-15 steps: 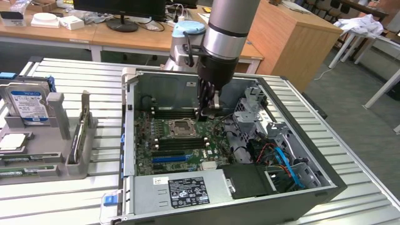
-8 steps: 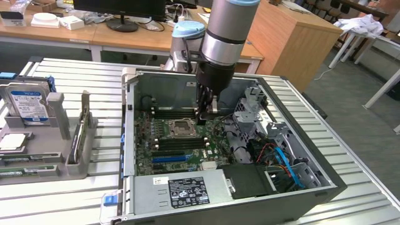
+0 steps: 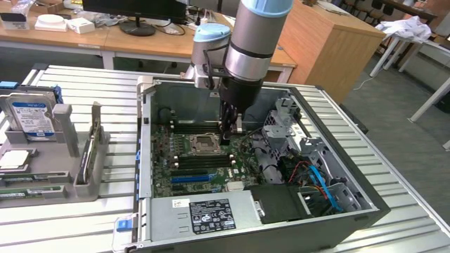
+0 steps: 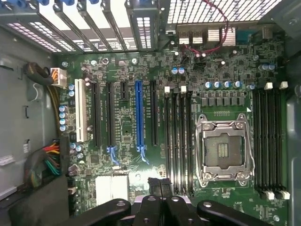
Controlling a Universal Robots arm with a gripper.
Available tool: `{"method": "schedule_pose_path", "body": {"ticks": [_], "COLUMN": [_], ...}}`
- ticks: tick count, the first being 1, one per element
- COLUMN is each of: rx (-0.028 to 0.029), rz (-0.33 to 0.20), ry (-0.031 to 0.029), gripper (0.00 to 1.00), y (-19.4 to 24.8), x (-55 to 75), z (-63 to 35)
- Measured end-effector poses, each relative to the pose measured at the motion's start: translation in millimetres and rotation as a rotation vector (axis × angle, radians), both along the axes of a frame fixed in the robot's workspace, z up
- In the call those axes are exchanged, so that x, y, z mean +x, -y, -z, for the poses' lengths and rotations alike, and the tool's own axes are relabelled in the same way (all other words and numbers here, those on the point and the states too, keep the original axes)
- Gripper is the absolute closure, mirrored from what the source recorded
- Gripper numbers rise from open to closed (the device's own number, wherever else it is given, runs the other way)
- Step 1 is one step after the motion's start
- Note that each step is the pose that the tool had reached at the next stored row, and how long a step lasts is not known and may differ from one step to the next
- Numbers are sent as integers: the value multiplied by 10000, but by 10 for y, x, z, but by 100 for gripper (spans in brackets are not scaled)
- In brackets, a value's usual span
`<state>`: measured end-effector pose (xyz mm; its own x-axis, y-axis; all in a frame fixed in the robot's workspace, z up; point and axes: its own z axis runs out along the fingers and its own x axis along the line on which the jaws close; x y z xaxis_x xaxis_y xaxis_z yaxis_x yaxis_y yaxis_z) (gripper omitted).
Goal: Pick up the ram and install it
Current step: 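Reach for the ram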
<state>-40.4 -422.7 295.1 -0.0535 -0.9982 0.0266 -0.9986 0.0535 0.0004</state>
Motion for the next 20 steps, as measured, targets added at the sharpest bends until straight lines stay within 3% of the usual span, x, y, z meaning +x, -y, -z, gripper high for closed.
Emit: {"method": "schedule_pose_path", "body": {"ticks": [4, 10, 20], "rx": [15, 20, 28], "rz": [18, 17, 19], "ry": [0, -1, 3], "gripper": [90, 90, 90], "y": [0, 0, 0], "x": [0, 0, 0], "z": [73, 72, -317]}}
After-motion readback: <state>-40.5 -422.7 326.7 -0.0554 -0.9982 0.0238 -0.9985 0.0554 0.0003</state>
